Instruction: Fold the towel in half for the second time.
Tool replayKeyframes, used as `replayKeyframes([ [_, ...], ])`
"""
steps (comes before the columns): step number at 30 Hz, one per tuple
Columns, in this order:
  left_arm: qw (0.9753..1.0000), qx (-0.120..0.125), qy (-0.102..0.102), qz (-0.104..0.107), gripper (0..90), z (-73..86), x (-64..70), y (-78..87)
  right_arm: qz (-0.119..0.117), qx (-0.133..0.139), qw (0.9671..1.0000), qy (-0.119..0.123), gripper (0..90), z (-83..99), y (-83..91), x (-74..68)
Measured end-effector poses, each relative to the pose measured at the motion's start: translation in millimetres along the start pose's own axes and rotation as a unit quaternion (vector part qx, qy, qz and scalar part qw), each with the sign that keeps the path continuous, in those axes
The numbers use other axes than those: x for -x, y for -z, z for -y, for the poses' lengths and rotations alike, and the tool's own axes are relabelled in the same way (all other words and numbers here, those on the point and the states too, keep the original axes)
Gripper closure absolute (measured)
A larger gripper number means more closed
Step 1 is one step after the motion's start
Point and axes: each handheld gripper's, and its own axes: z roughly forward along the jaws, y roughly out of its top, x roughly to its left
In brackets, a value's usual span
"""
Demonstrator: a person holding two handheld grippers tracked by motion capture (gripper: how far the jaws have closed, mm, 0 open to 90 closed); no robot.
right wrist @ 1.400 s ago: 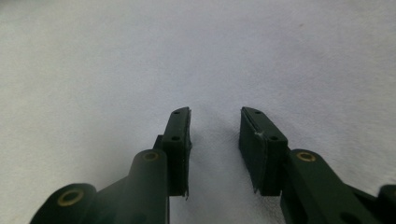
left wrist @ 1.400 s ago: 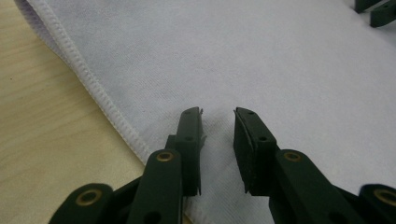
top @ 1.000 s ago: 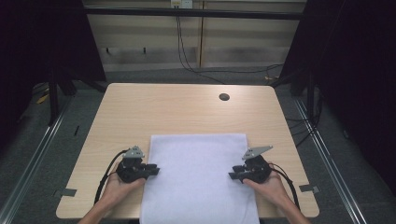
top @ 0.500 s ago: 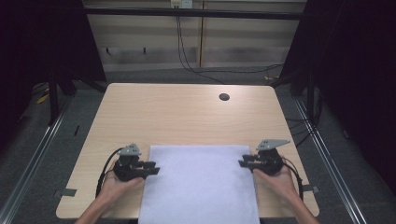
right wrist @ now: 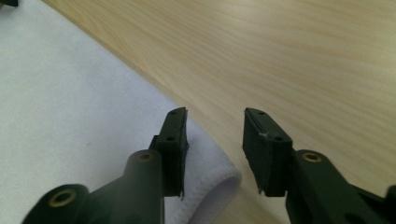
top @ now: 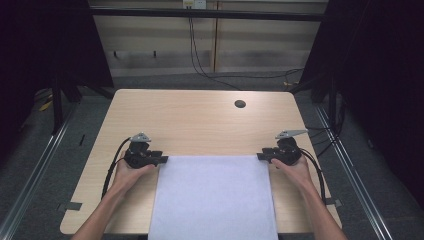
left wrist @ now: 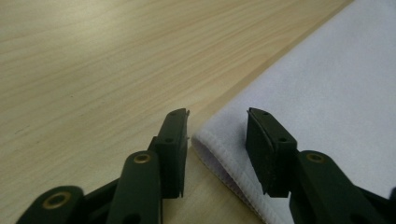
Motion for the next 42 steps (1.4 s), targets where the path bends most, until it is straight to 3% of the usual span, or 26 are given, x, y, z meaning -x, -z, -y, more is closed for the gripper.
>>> replayKeyframes([
  [2,1.0,-0.009,-0.001,-0.004,55.2,0.8,0.8,-3.1,0.0,-0.01,0.9999,-0.009,57.9,4.1,-0.9,3.8],
  [3,0.9996,-0.013,-0.011,-0.021,53.0,2.1,2.0,-5.5,-0.003,-0.013,0.9998,-0.014,58.0,6.5,-1.0,6.7],
  [6,0.9997,-0.013,-0.006,-0.022,50.9,1.7,1.3,-4.8,-0.01,-0.019,0.9997,-0.015,58.4,8.7,-1.2,7.7],
  [10,0.9997,-0.013,-0.014,-0.017,52.4,1.9,0.9,-5.6,-0.01,-0.037,0.9992,-0.01,64.5,11.3,-4.3,4.4],
  [14,0.9996,-0.009,-0.027,-0.007,58.8,1.6,0.0,-7.9,-0.009,-0.04,0.9991,-0.016,67.1,10.1,-5.3,4.6],
  [15,0.9993,-0.02,-0.031,0.006,63.7,-1.7,-1.1,-9.3,-0.008,-0.038,0.9991,-0.019,71.6,10.4,-5.8,4.6],
  [19,0.9979,-0.041,-0.047,0.02,74.1,-3.2,3.4,-9.2,-0.014,-0.045,0.9988,-0.015,76.5,10.1,-6.0,1.9],
  [22,0.999,-0.031,-0.015,0.028,82.3,2.1,2.0,-4.9,-0.013,-0.05,0.9985,-0.016,82.9,9.6,-4.1,-1.1],
  [29,0.9991,-0.025,-0.001,0.034,84.7,2.8,0.1,5.8,-0.026,-0.035,0.9988,-0.023,86.8,0.7,3.3,-1.7],
  [33,0.9993,-0.004,0.007,0.036,84.9,-6.1,-3.3,15.5,-0.039,-0.015,0.9989,-0.023,86.9,-11.3,11.4,-3.5],
  [35,0.9991,0.015,0.008,0.039,85.0,-9.9,-5.4,21.7,-0.052,0.003,0.9981,-0.031,86.9,-16.2,14.4,-2.0],
  [37,0.998,0.038,0.02,0.046,85.2,-11.4,-7.4,25.9,-0.051,0.004,0.9983,-0.03,86.9,-22.4,16.0,-1.1],
  [42,0.9981,0.038,0.023,0.043,85.3,-16.8,-15.1,28.3,-0.057,0.028,0.9975,-0.032,87.1,-38.3,21.3,1.6],
])
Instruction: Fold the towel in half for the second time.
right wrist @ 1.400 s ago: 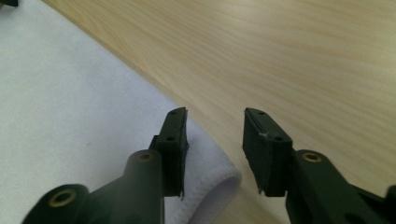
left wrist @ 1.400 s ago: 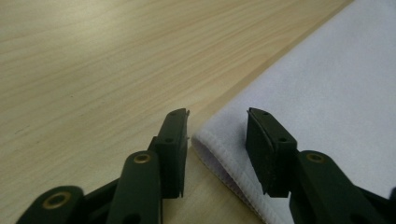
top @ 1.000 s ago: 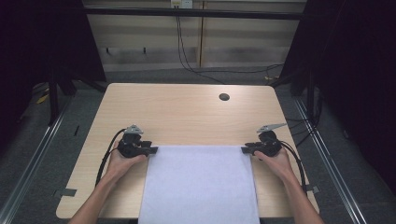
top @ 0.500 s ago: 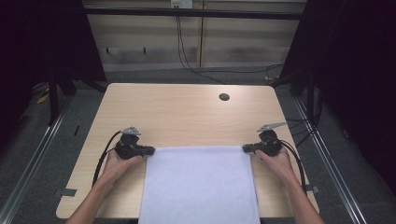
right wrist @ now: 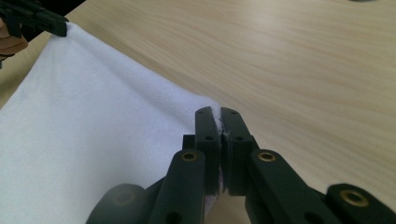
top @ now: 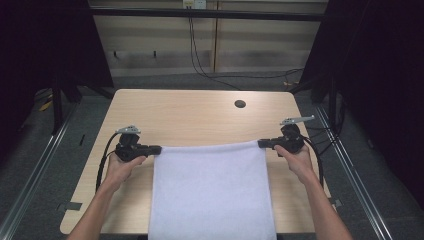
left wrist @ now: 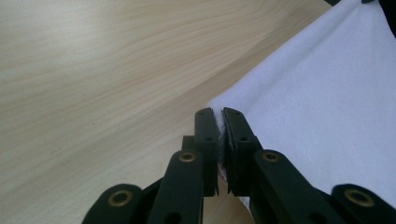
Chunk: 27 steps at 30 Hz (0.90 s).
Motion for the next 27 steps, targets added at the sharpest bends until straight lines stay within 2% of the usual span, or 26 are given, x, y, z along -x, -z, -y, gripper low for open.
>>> replayKeyframes([
  [4,1.0,0.006,-0.007,-0.003,85.4,-15.6,0.9,5.4,0.0,0.002,1.0,0.007,87.1,-10.5,0.5,0.3],
  [8,0.9995,0.012,-0.018,-0.022,85.7,-35.2,2.4,12.0,0.008,0.009,0.9999,0.009,87.3,-24.1,2.1,1.7],
  [9,0.9995,0.012,-0.018,-0.022,85.7,-35.2,2.4,12.0,0.008,0.009,0.9999,0.009,87.3,-24.1,2.1,1.7],
  [10,0.9992,0.023,-0.02,-0.028,85.7,-44.6,2.9,15.3,0.014,0.015,0.9997,0.014,87.3,-31.8,2.8,2.1],
  [13,0.9984,0.035,-0.025,-0.037,85.8,-59.4,0.3,19.0,0.021,0.025,0.9993,0.015,87.3,-41.3,4.8,5.9],
  [15,0.9979,0.034,-0.029,-0.047,85.9,-69.5,-2.8,20.6,0.029,0.032,0.999,0.015,87.4,-49.7,7.8,9.0],
  [18,0.9965,0.065,-0.02,-0.049,86.2,-84.0,-7.5,26.0,0.04,0.044,0.9981,0.017,87.5,-63.6,14.9,11.7],
  [21,0.9951,0.075,-0.027,-0.059,86.3,-98.6,-5.6,28.0,0.058,0.049,0.9968,0.023,87.5,-77.6,19.5,12.2],
  [24,0.9939,0.086,-0.036,-0.058,86.3,-107.1,0.8,30.3,0.069,0.061,0.9953,0.029,87.5,-89.0,23.1,11.0],
  [27,0.9935,0.084,-0.05,-0.058,86.3,-106.2,7.0,34.6,0.061,0.086,0.994,0.029,87.5,-92.6,31.3,7.9],
])
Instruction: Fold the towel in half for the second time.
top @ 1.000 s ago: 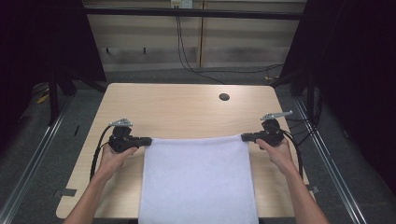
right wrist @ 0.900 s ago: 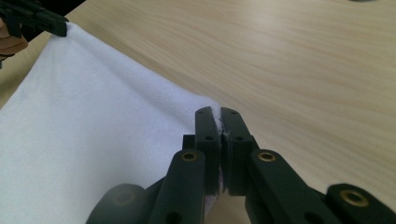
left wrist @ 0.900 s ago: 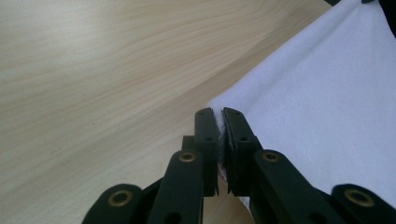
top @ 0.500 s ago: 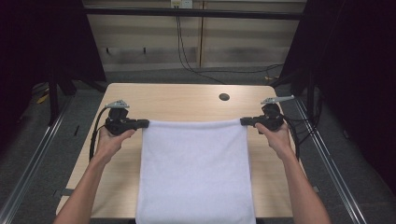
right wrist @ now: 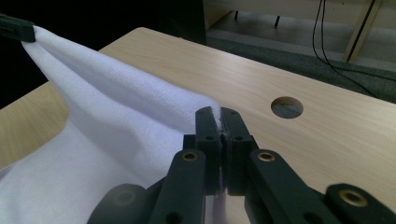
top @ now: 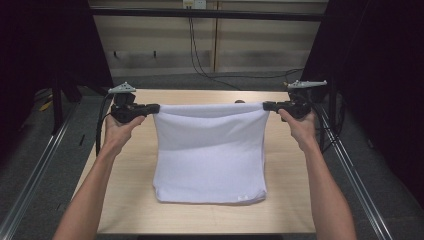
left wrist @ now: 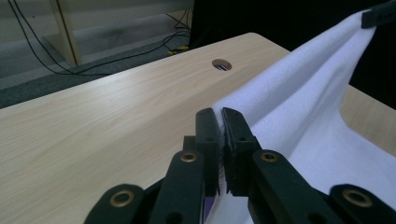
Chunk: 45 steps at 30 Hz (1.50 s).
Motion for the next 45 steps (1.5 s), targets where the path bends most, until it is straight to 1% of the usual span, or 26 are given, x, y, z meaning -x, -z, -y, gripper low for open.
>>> replayKeyframes([
  [5,0.9997,-0.007,-0.02,0.015,86.2,13.0,12.0,22.5,-0.007,-0.003,0.9997,0.024,87.6,8.1,15.7,-12.8],
  [7,0.9996,-0.004,-0.023,0.019,86.2,15.7,18.6,29.9,-0.016,0.006,0.9995,0.028,87.5,10.9,23.1,-20.0],
  [11,0.9985,0.014,-0.045,0.027,86.2,22.2,35.8,45.2,-0.027,0.016,0.9983,0.05,87.5,14.0,36.1,-36.2],
  [14,0.998,0.029,-0.038,0.041,86.3,34.8,42.3,52.5,-0.029,0.016,0.9972,0.067,87.5,19.7,46.2,-48.4],
  [16,0.998,0.02,-0.042,0.042,86.2,46.9,46.0,53.6,-0.031,0.005,0.9969,0.073,87.5,27.9,49.6,-53.2],
  [18,0.9982,0.016,-0.032,0.048,86.2,61.0,49.3,54.1,-0.041,0.003,0.9967,0.069,87.5,40.0,52.0,-56.2],
  [22,0.9976,-0.009,-0.03,0.061,86.1,91.8,59.0,56.1,-0.054,-0.002,0.9964,0.065,87.5,71.8,59.3,-64.3],
  [24,0.9968,-0.028,-0.034,0.067,86.0,109.7,64.8,57.3,-0.063,-0.015,0.9957,0.067,87.4,89.7,63.0,-71.2],
  [25,0.9968,-0.028,-0.034,0.067,85.9,109.7,64.8,57.3,-0.063,-0.015,0.9957,0.067,87.4,89.7,63.0,-71.2],
  [26,0.9964,-0.039,-0.031,0.069,85.8,120.7,68.5,56.7,-0.072,-0.034,0.9946,0.067,87.2,111.2,64.8,-80.2],
  [27,0.9962,-0.041,-0.028,0.072,85.8,127.4,70.7,56.2,-0.072,-0.034,0.9946,0.067,87.2,111.2,64.8,-80.2],
  [28,0.995,-0.055,-0.025,0.08,85.6,138.1,73.6,54.5,-0.075,-0.042,0.994,0.068,87.1,118.8,64.3,-83.0],
  [29,0.9936,-0.071,-0.029,0.083,85.3,152.1,79.7,52.9,-0.083,-0.071,0.9918,0.066,86.4,143.8,61.4,-91.6],
  [30,0.9921,-0.085,-0.027,0.088,85.0,158.3,83.1,52.3,-0.083,-0.079,0.9913,0.065,85.8,148.2,61.0,-92.8],
  [31,0.9921,-0.085,-0.027,0.088,84.1,158.3,83.1,52.3,-0.083,-0.079,0.9913,0.065,85.8,148.2,61.0,-92.8],
  [32,0.9899,-0.103,-0.029,0.093,80.7,167.0,90.8,55.9,-0.095,-0.1,0.9889,0.056,78.2,166.7,62.2,-97.8],
  [33,0.9881,-0.116,-0.023,0.098,77.3,169.9,94.7,58.7,-0.095,-0.11,0.9882,0.05,76.1,172.2,62.8,-99.0],
  [34,0.9873,-0.118,-0.024,0.104,73.7,173.9,100.6,63.5,-0.088,-0.119,0.9877,0.049,73.5,179.7,64.0,-101.4],
  [36,0.9855,-0.122,-0.033,0.113,71.2,178.8,106.4,68.7,-0.094,-0.129,0.9864,0.039,69.0,194.0,68.4,-104.8],
  [37,0.9855,-0.123,-0.031,0.113,68.6,181.1,107.2,71.5,-0.095,-0.132,0.9861,0.036,67.2,196.8,70.1,-105.0],
  [38,0.9871,-0.113,-0.023,0.111,64.9,182.9,106.7,73.7,-0.094,-0.127,0.9871,0.027,64.9,199.7,72.6,-104.5],
  [40,0.992,-0.081,-0.011,0.096,61.6,182.6,101.0,79.0,-0.088,-0.096,0.9914,0.014,61.2,199.0,79.1,-102.4],
  [41,0.992,-0.081,-0.011,0.096,58.9,182.6,101.0,79.0,-0.088,-0.096,0.9914,0.014,61.2,199.0,79.1,-102.4],
  [42,0.9954,-0.045,0.011,0.083,54.3,179.4,91.7,84.1,-0.07,-0.053,0.9961,0.001,54.0,193.8,85.5,-98.2],
  [43,0.9968,-0.028,0.021,0.072,51.4,177.7,85.1,85.8,-0.064,-0.038,0.9972,-0.003,52.3,192.3,87.4,-96.3],
  [45,0.999,-0.01,0.021,0.037,52.5,174.3,71.4,88.5,-0.04,-0.015,0.9991,-0.008,48.9,190.1,91.2,-90.4],
])
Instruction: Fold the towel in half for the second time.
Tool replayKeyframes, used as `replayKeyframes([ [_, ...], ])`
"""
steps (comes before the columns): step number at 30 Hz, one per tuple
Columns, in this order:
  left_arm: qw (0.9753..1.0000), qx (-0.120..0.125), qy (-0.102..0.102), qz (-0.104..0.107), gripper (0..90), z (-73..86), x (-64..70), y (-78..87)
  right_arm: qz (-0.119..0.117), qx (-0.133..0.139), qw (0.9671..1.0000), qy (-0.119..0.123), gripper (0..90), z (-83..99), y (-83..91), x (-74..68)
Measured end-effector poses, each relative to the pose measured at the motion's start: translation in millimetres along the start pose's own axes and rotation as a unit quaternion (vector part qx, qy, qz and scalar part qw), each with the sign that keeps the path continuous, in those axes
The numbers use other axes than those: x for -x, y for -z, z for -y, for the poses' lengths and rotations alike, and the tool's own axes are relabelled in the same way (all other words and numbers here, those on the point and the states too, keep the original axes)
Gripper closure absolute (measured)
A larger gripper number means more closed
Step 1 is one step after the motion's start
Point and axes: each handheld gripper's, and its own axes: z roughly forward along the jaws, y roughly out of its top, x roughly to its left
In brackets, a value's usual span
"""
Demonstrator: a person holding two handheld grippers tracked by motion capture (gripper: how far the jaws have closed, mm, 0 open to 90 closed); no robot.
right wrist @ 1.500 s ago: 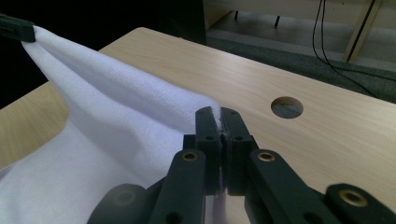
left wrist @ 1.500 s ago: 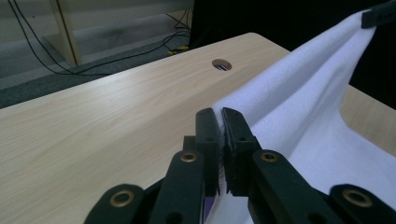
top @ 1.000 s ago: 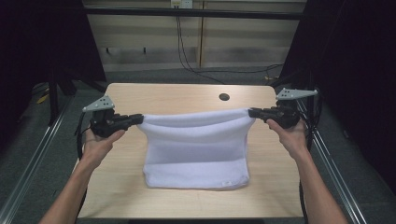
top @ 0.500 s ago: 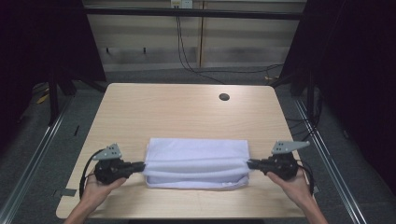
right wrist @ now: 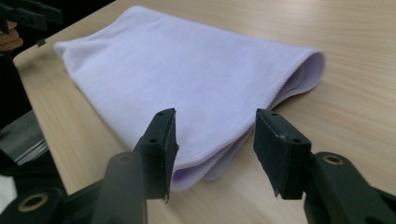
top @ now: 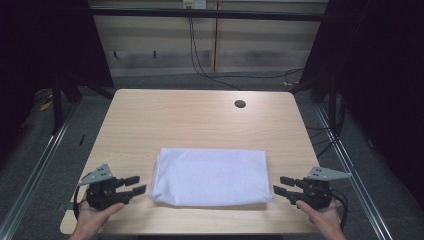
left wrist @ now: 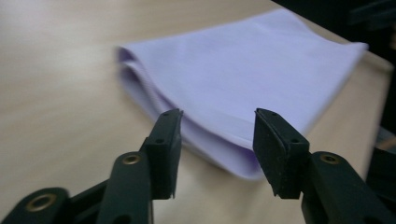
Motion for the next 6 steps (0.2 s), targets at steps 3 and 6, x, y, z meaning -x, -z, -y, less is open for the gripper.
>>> replayKeyframes([
  [3,0.9987,0.005,0.03,-0.041,46.7,5.4,-11.3,-0.3,0.04,0.028,0.9988,-0.007,43.7,1.3,2.7,10.1],
  [6,0.9976,0.024,0.026,-0.059,39.9,6.6,-9.9,4.6,0.063,0.056,0.9961,-0.029,36.4,3.7,4.3,20.9],
])
